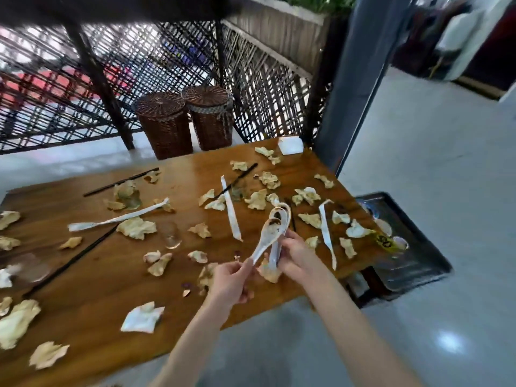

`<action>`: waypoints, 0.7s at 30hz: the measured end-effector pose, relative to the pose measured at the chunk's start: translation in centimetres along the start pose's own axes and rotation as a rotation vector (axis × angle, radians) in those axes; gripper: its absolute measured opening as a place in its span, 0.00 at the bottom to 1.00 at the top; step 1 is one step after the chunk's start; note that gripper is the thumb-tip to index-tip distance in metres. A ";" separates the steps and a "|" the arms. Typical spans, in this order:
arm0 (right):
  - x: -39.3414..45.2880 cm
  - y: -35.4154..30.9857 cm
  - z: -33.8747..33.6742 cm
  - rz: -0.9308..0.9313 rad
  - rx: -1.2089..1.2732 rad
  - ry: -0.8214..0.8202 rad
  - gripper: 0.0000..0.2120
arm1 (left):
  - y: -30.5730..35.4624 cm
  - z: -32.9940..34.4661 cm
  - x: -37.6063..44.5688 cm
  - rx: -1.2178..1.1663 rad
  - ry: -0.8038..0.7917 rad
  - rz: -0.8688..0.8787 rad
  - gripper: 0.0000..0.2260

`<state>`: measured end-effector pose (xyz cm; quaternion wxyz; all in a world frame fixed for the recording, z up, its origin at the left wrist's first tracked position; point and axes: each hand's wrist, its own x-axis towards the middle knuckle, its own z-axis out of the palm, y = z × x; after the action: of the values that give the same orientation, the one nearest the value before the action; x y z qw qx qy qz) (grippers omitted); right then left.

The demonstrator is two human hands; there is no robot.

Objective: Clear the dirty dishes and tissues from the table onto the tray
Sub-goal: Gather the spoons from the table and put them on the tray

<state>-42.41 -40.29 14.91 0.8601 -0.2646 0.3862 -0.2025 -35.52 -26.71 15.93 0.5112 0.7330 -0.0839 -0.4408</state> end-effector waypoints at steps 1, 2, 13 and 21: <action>-0.3 -0.9 -1.5 -0.006 0.005 0.002 0.16 | 0.0 1.7 -0.2 0.041 0.005 0.005 0.13; -0.6 -1.7 -2.7 -0.012 0.011 -0.002 0.16 | 0.0 2.9 -0.3 0.071 0.007 0.010 0.15; -0.4 -11.4 -13.3 -0.068 0.189 0.074 0.16 | 3.9 16.4 2.5 0.310 -0.208 0.002 0.20; 2.2 -20.7 -20.9 -0.185 0.292 0.080 0.13 | 10.3 28.0 7.0 0.416 -0.363 -0.045 0.18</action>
<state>-60.16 -63.89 14.60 0.8511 -0.1631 0.3604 -0.3451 -48.49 -54.40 18.04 0.3164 0.7330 -0.2465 -0.5494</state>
